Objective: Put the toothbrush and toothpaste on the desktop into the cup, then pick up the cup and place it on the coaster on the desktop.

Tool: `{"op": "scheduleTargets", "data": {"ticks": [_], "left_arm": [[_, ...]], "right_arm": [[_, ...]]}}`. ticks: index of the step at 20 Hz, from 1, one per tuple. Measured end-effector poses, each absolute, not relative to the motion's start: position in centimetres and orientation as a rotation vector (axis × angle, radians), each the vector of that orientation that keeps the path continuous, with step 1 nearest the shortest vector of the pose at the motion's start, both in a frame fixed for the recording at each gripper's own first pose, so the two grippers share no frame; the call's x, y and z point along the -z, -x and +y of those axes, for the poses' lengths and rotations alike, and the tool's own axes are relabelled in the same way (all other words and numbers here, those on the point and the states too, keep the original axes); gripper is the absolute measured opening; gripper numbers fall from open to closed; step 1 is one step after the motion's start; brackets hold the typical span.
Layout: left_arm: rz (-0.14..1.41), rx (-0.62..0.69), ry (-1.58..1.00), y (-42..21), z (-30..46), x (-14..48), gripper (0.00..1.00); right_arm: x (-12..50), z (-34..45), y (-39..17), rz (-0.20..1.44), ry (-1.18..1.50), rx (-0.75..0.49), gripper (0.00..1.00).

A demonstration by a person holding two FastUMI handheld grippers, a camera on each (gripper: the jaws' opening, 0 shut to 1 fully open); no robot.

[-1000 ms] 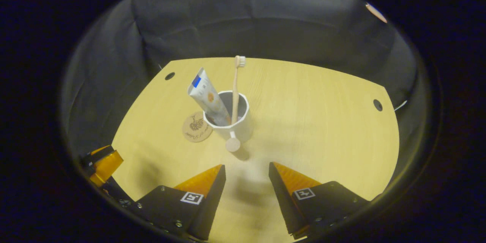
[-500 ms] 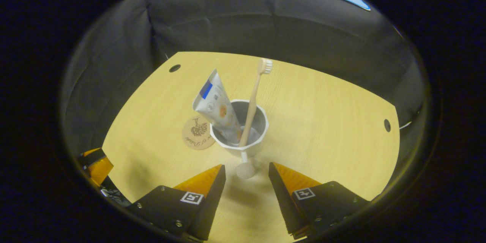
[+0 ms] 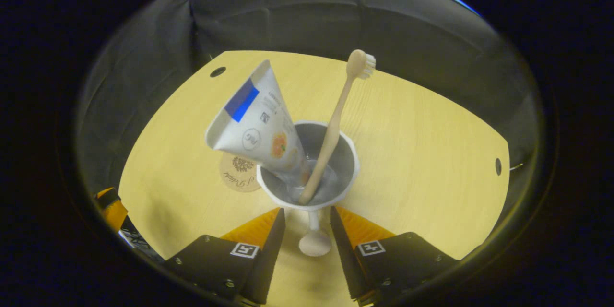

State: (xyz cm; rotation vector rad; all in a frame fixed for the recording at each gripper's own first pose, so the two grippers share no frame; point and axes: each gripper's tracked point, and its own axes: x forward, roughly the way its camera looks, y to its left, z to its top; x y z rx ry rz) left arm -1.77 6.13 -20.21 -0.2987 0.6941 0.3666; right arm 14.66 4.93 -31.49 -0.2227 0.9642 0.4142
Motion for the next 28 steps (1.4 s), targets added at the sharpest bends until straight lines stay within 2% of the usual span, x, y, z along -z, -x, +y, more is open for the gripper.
{"op": "scheduleTargets", "data": {"ticks": [1,4,5,6,10,11,15,16,17,28], "left_arm": [[0.697,-0.368,0.299,1.8,6.2,20.3,0.75],[0.707,-0.371,0.301,2.1,6.1,20.7,0.75],[0.710,-0.370,0.302,2.1,6.1,20.9,0.75],[0.713,-0.369,0.304,2.1,6.0,20.9,0.75],[0.717,-0.364,0.299,1.5,5.7,20.9,0.75],[0.717,-0.362,0.295,1.3,5.7,21.0,0.75],[0.722,-0.359,0.297,1.0,5.2,20.7,0.75],[0.722,-0.360,0.298,1.1,5.2,20.7,0.75],[0.722,-0.361,0.299,1.3,5.2,20.9,0.75],[0.727,-0.406,0.318,4.8,6.9,19.9,0.75]], "right_arm": [[31.7,5.0,-14.8,0.970,0.220,-0.416,0.60],[32.7,4.8,-14.7,0.980,0.216,-0.408,0.38],[31.1,4.5,-14.7,0.969,0.221,-0.404,0.38],[32.3,4.6,-15.3,0.967,0.228,-0.404,0.25],[32.1,4.8,-15.2,0.920,0.266,-0.428,0.25],[31.8,4.9,-15.1,0.914,0.265,-0.431,0.21],[31.8,5.9,-14.5,0.908,0.257,-0.445,0.21],[32.2,6.2,-14.6,0.897,0.263,-0.446,0.17],[32.0,6.5,-14.8,0.888,0.263,-0.452,0.21],[31.5,10.6,-13.9,0.886,0.267,-0.524,0.21]]}}
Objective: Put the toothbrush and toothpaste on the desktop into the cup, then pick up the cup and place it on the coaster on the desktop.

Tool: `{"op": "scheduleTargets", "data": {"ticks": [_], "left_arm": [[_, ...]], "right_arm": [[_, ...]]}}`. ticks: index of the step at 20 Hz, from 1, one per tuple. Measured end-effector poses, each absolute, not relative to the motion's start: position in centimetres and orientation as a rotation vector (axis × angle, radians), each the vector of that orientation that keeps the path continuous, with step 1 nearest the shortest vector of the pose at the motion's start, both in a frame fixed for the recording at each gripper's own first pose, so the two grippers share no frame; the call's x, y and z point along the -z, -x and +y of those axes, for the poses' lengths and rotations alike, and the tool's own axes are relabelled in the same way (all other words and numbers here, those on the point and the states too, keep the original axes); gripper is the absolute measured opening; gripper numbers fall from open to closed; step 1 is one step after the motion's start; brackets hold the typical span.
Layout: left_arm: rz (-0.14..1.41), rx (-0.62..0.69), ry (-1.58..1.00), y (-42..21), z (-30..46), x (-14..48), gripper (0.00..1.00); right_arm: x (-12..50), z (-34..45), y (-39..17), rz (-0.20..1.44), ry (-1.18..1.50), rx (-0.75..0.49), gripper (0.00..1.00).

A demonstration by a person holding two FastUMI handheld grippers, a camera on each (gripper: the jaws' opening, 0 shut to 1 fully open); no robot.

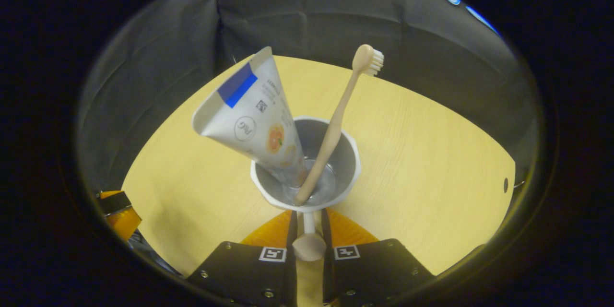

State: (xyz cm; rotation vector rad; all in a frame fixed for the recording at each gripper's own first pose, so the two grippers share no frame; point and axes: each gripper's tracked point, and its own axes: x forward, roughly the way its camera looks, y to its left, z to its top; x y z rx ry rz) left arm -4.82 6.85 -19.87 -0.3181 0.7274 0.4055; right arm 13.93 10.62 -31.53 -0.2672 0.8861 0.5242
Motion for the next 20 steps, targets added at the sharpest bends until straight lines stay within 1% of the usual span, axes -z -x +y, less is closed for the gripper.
{"op": "scheduleTargets", "data": {"ticks": [6,7,8,9,10,11,12,15,16,17,20], "left_arm": [[0.734,-0.442,0.340,6.3,6.2,19.6,0.75],[0.734,-0.446,0.342,6.1,5.8,19.5,0.75],[0.734,-0.450,0.343,6.1,5.7,19.2,0.75],[0.732,-0.453,0.346,6.1,5.7,19.2,0.72],[0.731,-0.455,0.349,6.0,5.7,19.2,0.75],[0.732,-0.457,0.353,6.1,5.9,19.2,0.75],[0.733,-0.457,0.356,6.1,6.0,19.2,0.75],[0.731,-0.452,0.351,6.5,5.9,19.1,0.75],[0.729,-0.448,0.347,6.4,5.8,19.2,0.75],[0.727,-0.443,0.342,6.3,5.8,19.1,0.75],[0.721,-0.431,0.332,5.7,5.8,19.3,0.75]], "right_arm": [[31.9,11.5,-14.0,0.890,0.288,-0.540,0.21],[32.0,11.4,-13.9,0.901,0.292,-0.539,0.25],[31.6,11.2,-13.8,0.904,0.303,-0.535,0.21],[31.8,11.2,-14.1,0.898,0.318,-0.535,0.21],[31.6,11.4,-14.1,0.895,0.326,-0.533,0.21],[31.8,11.4,-14.1,0.898,0.328,-0.530,0.21],[31.9,11.4,-14.1,0.900,0.322,-0.525,0.24],[31.9,11.3,-13.8,0.896,0.302,-0.513,0.25],[31.7,11.1,-13.6,0.894,0.305,-0.513,0.23],[31.5,11.1,-13.6,0.893,0.310,-0.515,0.26],[30.3,11.0,-13.4,0.878,0.293,-0.516,0.27]]}}
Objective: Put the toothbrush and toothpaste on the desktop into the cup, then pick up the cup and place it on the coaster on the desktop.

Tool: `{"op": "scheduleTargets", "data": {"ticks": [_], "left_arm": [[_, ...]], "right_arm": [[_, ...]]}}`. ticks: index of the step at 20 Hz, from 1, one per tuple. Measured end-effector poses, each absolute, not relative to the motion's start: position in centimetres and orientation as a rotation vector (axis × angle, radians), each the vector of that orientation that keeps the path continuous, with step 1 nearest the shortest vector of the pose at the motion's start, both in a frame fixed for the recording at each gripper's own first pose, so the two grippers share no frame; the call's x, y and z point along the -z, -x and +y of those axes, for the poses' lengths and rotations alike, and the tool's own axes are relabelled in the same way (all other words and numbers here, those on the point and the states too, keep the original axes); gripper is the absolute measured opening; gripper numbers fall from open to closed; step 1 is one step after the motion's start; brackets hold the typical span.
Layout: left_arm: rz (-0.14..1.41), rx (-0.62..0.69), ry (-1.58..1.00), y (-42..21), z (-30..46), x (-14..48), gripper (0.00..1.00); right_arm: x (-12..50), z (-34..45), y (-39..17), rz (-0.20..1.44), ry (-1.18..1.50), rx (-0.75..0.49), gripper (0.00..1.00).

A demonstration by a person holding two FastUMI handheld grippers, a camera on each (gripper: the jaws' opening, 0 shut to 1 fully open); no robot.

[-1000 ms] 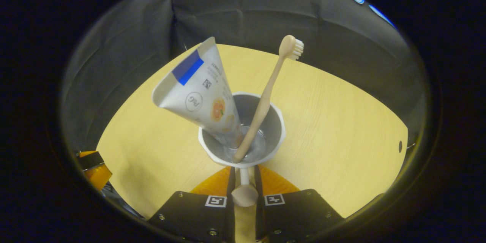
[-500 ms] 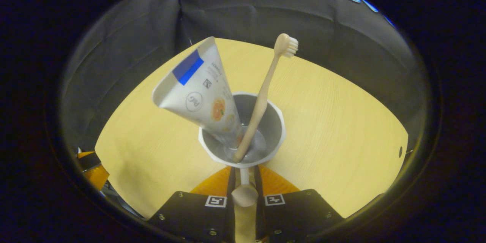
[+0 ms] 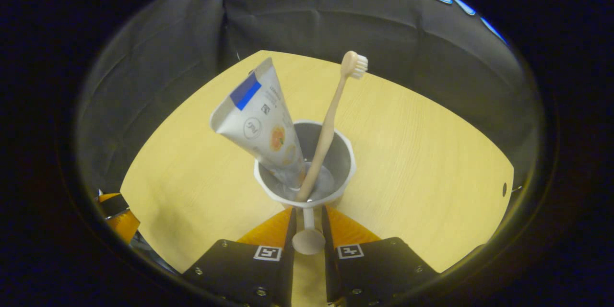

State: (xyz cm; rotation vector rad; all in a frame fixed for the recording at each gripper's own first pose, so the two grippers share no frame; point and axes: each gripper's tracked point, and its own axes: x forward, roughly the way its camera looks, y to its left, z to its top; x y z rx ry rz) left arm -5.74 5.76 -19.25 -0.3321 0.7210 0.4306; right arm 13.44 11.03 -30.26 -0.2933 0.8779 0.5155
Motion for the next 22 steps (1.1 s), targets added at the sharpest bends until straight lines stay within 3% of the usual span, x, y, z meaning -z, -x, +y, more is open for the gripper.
{"op": "scheduleTargets", "data": {"ticks": [7,8,11,12,14,15,18,19,20,21,22], "left_arm": [[0.676,-0.369,0.285,2.6,5.9,19.8,0.75],[0.660,-0.354,0.271,1.9,5.8,19.5,0.71],[0.593,-0.302,0.225,0.2,5.7,17.0,0.75],[0.565,-0.285,0.210,-0.7,5.6,15.6,0.71],[0.493,-0.250,0.186,-2.8,4.8,12.1,0.75],[0.453,-0.234,0.174,-4.0,4.0,9.7,0.70],[0.316,-0.187,0.131,-6.9,2.3,2.7,0.74],[0.269,-0.170,0.118,-7.3,1.6,0.5,0.70],[0.212,-0.155,0.112,-7.9,0.9,-1.6,0.74],[0.166,-0.134,0.110,-8.4,0.0,-3.5,0.69],[0.134,-0.116,0.108,-8.2,-0.7,-4.9,0.73]], "right_arm": [[23.0,8.5,-10.7,0.803,0.214,-0.500,0.27],[21.3,7.7,-9.8,0.782,0.196,-0.496,0.27],[15.8,4.6,-7.2,0.707,0.148,-0.460,0.27],[14.0,3.6,-6.7,0.673,0.132,-0.446,0.27],[9.7,2.0,-5.8,0.580,0.078,-0.412,0.27],[7.1,1.1,-5.3,0.529,0.045,-0.391,0.27],[-1.2,-2.9,-3.1,0.368,-0.039,-0.314,0.27],[-4.0,-4.1,-1.9,0.310,-0.057,-0.298,0.27],[-7.0,-4.9,-0.5,0.243,-0.065,-0.290,0.27],[-9.7,-5.7,1.1,0.176,-0.057,-0.280,0.27],[-11.5,-6.4,3.0,0.105,-0.032,-0.261,0.27]]}}
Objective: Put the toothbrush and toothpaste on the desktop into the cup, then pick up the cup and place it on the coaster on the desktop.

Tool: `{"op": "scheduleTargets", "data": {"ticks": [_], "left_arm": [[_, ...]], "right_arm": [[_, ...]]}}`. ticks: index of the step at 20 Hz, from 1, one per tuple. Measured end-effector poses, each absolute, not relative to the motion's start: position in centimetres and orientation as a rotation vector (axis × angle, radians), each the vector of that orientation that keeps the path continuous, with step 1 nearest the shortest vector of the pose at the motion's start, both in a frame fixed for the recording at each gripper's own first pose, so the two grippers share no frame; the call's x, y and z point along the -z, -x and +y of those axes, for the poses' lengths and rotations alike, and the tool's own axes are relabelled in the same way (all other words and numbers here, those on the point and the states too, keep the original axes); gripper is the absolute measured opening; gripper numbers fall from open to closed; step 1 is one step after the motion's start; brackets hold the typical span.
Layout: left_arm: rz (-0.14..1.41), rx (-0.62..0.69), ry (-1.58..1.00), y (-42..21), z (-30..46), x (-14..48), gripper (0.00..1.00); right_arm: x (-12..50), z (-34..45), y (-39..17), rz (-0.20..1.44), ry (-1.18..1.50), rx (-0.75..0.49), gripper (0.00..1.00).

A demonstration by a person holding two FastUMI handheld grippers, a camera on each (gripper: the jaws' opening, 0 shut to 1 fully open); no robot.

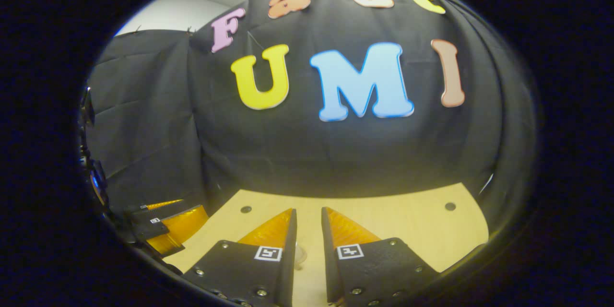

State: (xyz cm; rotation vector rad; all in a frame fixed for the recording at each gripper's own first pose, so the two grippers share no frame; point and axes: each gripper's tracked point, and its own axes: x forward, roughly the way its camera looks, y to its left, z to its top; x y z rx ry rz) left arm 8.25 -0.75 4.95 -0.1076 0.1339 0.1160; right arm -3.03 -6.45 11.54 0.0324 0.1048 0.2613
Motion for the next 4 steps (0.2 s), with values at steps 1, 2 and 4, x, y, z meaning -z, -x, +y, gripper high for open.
{"op": "scheduleTargets", "data": {"ticks": [1,2,4], "left_arm": [[0.108,-0.100,0.102,-7.9,-1.5,-6.3,0.73],[0.089,-0.085,0.094,-8.0,-2.2,-7.4,0.69],[0.056,-0.050,0.084,-8.1,-4.2,-9.1,0.73]], "right_arm": [[-13.2,-7.5,4.9,0.039,-0.003,-0.226,0.27],[-15.1,-8.4,7.5,-0.019,0.025,-0.191,0.23],[-16.9,-8.2,10.0,-0.083,0.051,-0.158,0.26]]}}
